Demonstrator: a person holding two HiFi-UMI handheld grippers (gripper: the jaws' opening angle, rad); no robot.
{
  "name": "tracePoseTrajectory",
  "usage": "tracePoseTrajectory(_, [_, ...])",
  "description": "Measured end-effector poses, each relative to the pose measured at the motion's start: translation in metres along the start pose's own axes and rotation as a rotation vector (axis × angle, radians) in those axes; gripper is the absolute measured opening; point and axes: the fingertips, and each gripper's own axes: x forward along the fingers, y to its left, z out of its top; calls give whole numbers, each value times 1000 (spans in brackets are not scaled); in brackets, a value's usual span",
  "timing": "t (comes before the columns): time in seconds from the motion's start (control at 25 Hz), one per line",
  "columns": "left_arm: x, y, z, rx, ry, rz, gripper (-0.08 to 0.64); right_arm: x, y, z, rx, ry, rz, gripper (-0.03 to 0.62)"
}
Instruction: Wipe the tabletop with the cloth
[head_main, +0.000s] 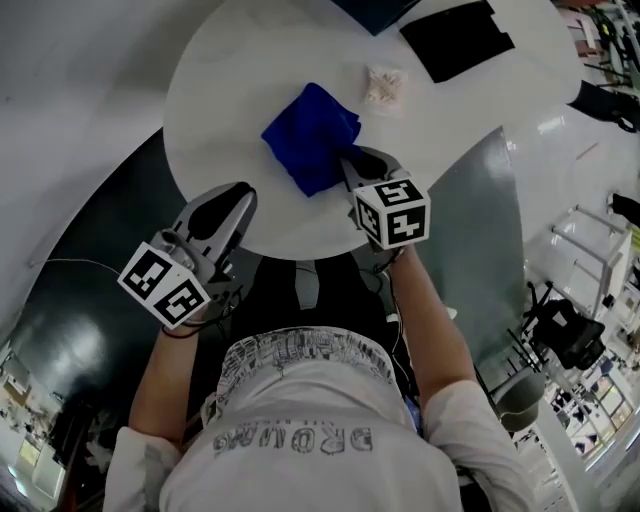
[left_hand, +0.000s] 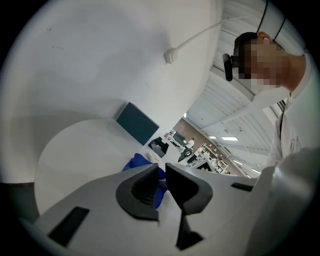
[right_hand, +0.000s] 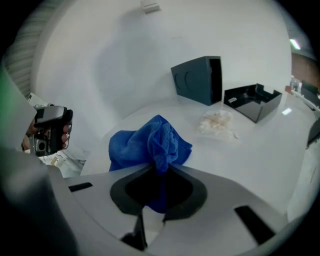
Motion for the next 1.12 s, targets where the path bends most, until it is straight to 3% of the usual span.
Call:
tracePoseTrajectory(0.6, [82,-74,-37,60,122,-148,60,-88,-106,-74,182,-42,-168,44])
tracePoseTrajectory(1.12, [84,-88,-47,67,118,-147,60,-102,-111,-84,215,-61,-172,44])
